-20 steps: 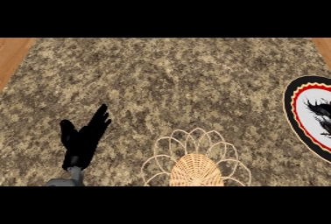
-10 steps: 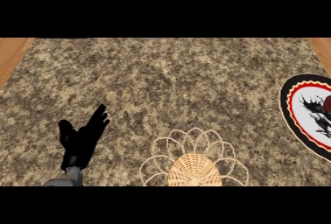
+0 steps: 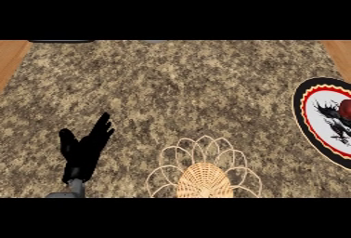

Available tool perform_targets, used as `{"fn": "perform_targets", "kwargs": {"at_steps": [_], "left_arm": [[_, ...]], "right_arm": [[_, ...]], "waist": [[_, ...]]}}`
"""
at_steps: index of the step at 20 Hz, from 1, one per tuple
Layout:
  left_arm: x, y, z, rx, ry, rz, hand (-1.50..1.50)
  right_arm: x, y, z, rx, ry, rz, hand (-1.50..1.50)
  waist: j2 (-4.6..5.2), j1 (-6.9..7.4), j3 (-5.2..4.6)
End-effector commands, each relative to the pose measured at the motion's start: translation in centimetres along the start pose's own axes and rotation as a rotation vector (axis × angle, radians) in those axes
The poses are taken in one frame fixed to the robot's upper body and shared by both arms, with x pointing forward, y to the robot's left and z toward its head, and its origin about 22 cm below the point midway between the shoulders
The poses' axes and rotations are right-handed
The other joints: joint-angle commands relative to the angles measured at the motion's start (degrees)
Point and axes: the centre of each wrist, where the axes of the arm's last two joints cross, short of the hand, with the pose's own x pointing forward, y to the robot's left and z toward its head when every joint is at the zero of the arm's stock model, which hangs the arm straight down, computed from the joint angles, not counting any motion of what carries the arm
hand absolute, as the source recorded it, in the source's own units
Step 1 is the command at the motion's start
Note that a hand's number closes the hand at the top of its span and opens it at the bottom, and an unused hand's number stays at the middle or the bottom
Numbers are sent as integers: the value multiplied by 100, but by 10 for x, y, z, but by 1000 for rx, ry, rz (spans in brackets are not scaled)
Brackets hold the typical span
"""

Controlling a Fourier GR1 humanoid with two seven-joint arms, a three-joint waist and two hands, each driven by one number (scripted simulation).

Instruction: Pick the bell pepper from the placemat and place it in the plate

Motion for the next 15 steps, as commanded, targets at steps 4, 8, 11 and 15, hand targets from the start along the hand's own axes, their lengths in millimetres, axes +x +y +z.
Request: {"fn": "perform_targets", "kwargs": {"at_steps": [4,8,11,15], "left_arm": [[-8,6,14,7,23,0,0],[-24,11,5,10,34,3,0],[5,-19,-4,18,7,5,0],[-6,-5,3,41,20,-8,0]], "right_arm": [[-21,-25,45,74,8,83,-150],[-26,-51,78,98,28,112,-150],[-25,-57,85,121,36,139,-150],[-34,-50,96,95,22,147,-150]], "waist": [[-7,-4,-10],[-7,-57,-12],[-21,-74,-18],[-22,-66,-21]]}}
